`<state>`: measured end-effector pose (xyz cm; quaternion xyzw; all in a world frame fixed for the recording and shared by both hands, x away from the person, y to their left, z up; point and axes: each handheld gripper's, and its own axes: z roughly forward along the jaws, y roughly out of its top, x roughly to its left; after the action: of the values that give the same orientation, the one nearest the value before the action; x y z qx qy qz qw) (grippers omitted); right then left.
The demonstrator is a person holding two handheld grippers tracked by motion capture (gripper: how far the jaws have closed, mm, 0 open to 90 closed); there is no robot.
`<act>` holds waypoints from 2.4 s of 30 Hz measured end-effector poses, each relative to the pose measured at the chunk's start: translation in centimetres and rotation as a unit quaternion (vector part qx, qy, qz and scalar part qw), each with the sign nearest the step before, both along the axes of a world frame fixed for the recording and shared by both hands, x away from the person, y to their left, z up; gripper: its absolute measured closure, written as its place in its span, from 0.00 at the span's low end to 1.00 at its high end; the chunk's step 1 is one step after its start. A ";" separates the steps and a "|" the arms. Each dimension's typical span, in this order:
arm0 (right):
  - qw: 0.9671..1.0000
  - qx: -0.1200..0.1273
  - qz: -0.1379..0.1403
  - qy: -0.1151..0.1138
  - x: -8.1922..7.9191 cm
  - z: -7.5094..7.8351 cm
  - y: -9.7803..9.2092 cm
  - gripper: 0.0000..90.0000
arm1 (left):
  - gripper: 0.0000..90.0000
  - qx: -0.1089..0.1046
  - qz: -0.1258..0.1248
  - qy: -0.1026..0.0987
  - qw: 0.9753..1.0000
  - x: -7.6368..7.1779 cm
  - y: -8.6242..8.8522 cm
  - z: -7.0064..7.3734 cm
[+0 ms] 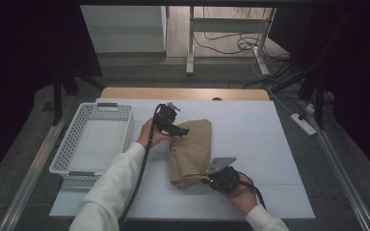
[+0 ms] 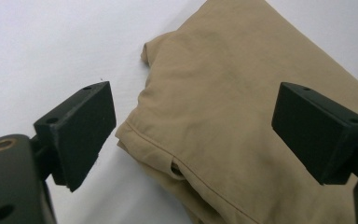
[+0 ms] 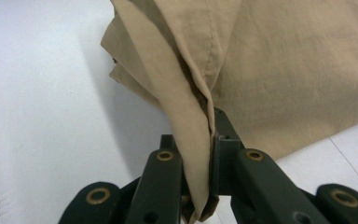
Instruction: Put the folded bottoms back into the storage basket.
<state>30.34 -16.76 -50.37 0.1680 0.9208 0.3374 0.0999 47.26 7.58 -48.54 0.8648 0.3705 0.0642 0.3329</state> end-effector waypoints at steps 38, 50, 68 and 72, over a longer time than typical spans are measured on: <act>1.000 0.000 0.000 0.001 0.0 0.0 0.0 0.92 | 0.14 0.017 -0.005 0.050 0.999 2.2 -2.0 -3.5; 1.000 0.000 0.000 -0.001 0.1 0.1 -0.1 0.92 | 0.49 -0.002 -0.046 0.059 0.997 1.9 -2.4 -3.5; 1.000 0.017 -0.001 -0.016 -0.1 0.6 -0.4 0.92 | 0.82 -0.016 -0.066 0.029 0.997 1.1 -2.0 -1.7; 1.000 0.023 0.000 -0.021 -0.2 0.8 -0.5 0.92 | 0.82 -0.015 -0.071 0.020 0.997 0.7 -1.9 -1.0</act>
<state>30.09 -17.21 -49.52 0.1631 0.9105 0.3621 0.1150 47.93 5.64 -49.52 0.8847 0.3160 0.0179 0.3423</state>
